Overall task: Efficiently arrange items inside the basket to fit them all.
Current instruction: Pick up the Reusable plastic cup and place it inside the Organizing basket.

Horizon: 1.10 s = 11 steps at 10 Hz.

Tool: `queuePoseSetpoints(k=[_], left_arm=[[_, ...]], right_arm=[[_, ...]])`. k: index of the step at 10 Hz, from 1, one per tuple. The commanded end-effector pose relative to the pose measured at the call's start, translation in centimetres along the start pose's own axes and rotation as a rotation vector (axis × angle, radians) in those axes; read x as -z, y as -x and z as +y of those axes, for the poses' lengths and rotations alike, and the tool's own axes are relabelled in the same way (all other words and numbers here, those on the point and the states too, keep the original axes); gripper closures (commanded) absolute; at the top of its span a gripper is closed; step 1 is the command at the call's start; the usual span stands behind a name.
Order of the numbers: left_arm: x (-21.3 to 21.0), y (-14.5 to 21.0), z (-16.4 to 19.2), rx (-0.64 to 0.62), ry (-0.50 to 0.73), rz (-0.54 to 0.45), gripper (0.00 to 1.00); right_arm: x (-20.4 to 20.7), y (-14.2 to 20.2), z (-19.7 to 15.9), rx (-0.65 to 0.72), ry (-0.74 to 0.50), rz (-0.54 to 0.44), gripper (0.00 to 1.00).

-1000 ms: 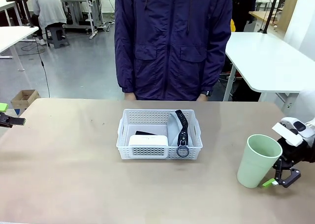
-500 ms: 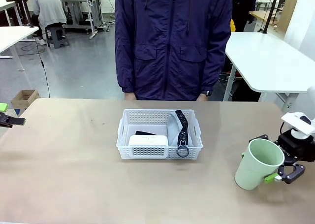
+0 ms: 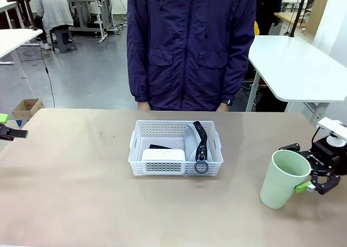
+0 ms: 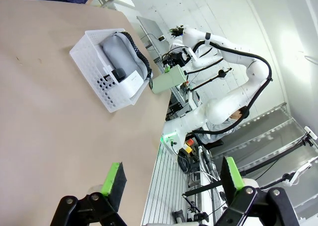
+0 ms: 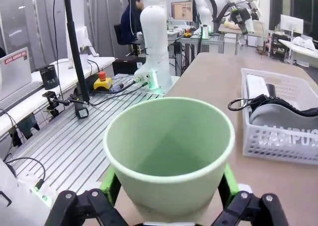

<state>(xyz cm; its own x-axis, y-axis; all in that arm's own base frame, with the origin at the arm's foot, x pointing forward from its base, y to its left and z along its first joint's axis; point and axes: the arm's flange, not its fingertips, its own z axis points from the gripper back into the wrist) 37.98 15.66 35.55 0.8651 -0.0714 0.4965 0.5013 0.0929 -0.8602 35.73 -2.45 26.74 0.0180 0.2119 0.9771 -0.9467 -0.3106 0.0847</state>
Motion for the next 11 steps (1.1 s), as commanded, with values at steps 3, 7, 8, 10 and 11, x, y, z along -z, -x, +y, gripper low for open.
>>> queuePoseSetpoints(k=[3,7,8,10,11], left_arm=[[0.3,0.1,-0.3,-0.006,-0.005,0.003,0.0],[0.3,0.1,-0.3,-0.006,-0.005,0.003,0.0],[0.3,0.1,-0.3,-0.006,-0.005,0.003,0.0],[0.3,0.1,-0.3,-0.006,-0.005,0.003,0.0],[0.3,0.1,-0.3,-0.006,-0.005,0.003,0.0]], right_arm=[[0.5,6.8,1.2,-0.06,-0.029,-0.024,0.0],[0.9,6.5,1.6,-0.078,-0.04,-0.01,0.73],[0.9,6.5,1.6,-0.076,-0.046,-0.01,1.0],[0.8,6.4,1.8,-0.077,-0.066,-0.02,1.0],[0.5,5.8,2.3,-0.072,-0.069,-0.036,0.67]])
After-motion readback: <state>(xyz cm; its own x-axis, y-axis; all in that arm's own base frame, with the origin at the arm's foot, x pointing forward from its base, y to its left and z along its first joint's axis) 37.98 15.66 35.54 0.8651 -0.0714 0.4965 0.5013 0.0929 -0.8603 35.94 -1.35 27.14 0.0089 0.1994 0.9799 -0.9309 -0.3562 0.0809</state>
